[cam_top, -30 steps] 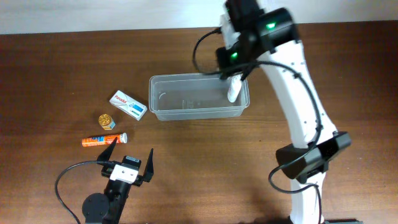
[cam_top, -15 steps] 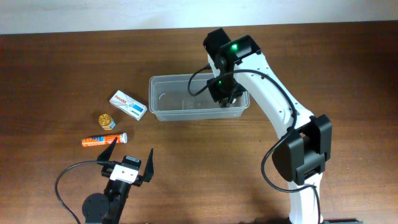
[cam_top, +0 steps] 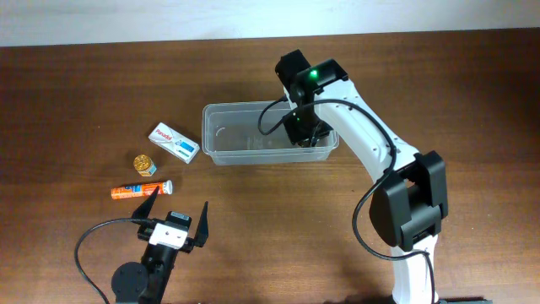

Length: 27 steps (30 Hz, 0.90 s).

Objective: Pack container
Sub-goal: 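Grasp dark brown bottle and lower it into container beside spray, then release brown bottle and retract right arm to upper right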

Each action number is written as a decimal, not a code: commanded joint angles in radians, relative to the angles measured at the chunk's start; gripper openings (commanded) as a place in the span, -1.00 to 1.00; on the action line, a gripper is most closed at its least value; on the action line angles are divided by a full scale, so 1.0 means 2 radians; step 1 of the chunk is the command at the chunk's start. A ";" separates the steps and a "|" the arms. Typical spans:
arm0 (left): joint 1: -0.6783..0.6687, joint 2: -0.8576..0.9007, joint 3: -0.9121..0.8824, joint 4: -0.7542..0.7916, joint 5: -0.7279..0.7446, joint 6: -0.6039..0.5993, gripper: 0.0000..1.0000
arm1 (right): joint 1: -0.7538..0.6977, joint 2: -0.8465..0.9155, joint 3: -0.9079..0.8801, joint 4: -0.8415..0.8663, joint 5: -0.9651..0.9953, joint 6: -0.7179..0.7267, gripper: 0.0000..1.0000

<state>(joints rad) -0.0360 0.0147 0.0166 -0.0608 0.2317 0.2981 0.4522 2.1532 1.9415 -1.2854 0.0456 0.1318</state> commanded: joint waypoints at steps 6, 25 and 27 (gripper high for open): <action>0.003 -0.004 -0.004 0.000 -0.001 -0.001 0.99 | -0.011 -0.010 -0.042 0.036 0.016 0.027 -0.60; 0.003 -0.004 -0.004 0.000 -0.002 -0.001 0.99 | -0.031 -0.009 -0.051 0.048 0.017 0.034 -0.22; 0.003 -0.004 -0.004 0.000 -0.002 -0.001 1.00 | -0.031 -0.010 -0.051 0.048 0.017 0.034 -0.20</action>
<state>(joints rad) -0.0360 0.0147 0.0166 -0.0605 0.2317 0.2981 0.3912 2.1532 1.8442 -1.1912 0.0635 0.1890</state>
